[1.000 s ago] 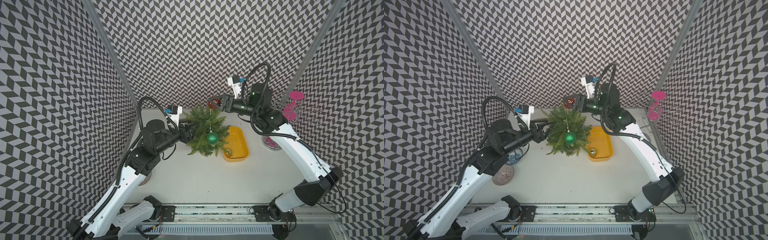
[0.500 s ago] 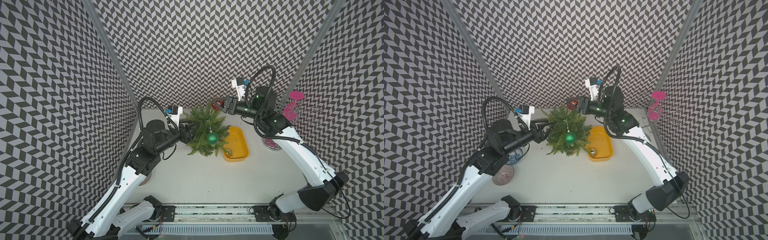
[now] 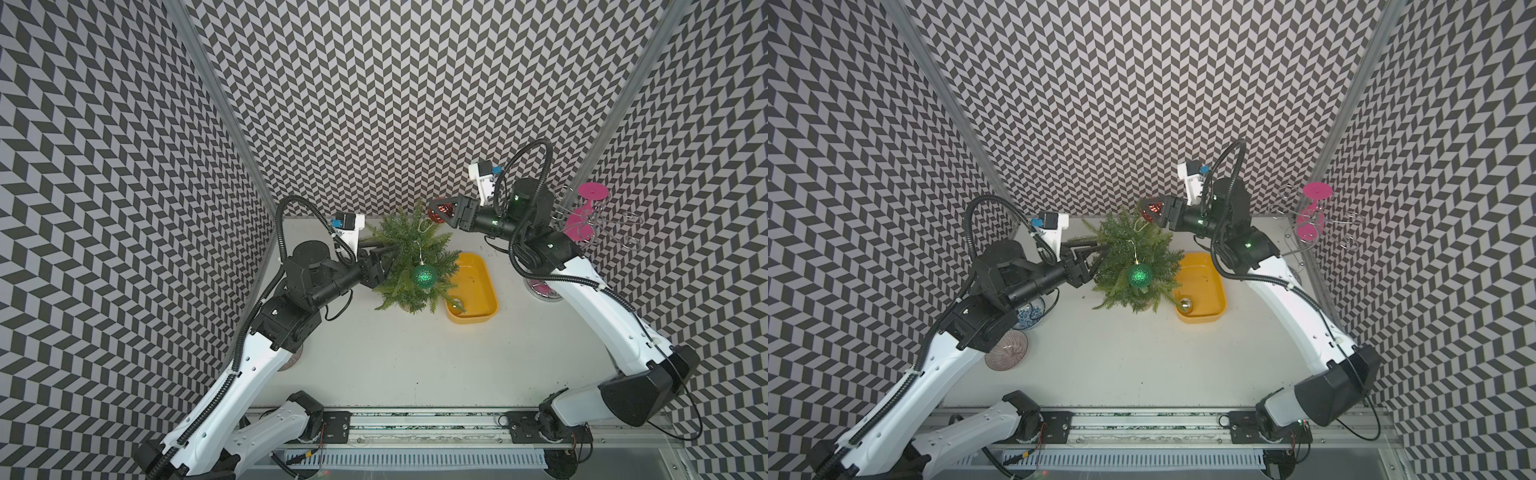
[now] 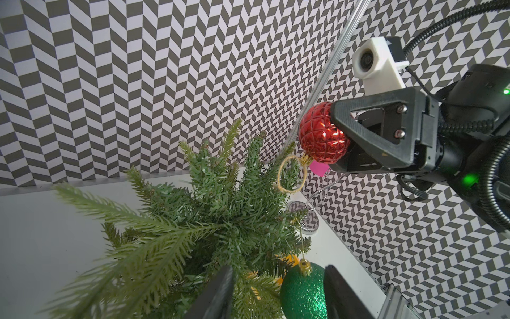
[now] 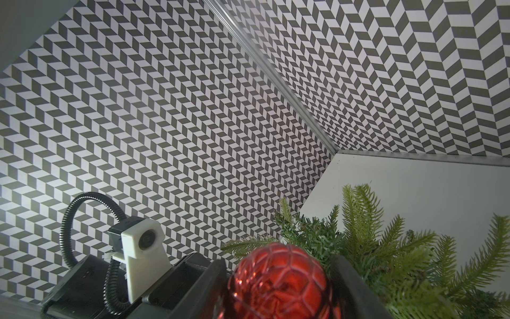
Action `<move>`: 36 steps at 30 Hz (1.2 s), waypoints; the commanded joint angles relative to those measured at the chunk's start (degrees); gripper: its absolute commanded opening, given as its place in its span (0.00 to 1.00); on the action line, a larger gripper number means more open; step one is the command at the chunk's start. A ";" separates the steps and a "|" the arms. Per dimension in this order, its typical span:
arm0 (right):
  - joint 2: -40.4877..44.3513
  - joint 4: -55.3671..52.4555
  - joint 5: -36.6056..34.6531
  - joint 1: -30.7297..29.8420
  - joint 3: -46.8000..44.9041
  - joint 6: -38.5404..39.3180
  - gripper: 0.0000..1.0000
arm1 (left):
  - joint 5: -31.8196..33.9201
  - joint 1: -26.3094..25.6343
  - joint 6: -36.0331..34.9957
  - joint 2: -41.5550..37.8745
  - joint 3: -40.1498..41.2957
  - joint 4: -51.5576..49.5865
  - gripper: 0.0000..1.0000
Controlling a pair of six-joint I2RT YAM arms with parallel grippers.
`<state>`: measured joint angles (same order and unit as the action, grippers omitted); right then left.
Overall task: Decorate the small christmas tree with ornaments
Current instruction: Hang an ornament on the christmas tree.
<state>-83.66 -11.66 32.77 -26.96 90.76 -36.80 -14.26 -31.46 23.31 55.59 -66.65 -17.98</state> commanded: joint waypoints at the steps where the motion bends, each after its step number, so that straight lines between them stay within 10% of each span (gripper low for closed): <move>1: 2.52 4.46 -0.45 0.68 -0.63 -1.05 0.58 | -0.41 0.26 0.42 -0.86 0.25 1.53 0.55; 25: 11.74 23.66 0.40 2.42 -21.59 -12.77 0.59 | -3.40 0.22 -0.08 3.73 -3.52 2.68 0.55; 36: 12.21 29.65 1.87 2.49 -25.58 -16.59 0.59 | -0.30 -2.70 -4.30 15.41 -19.99 -4.87 0.54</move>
<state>-73.01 12.60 34.04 -24.82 65.82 -51.48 -15.94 -32.93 21.17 68.79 -82.85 -19.46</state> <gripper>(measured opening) 0.589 0.541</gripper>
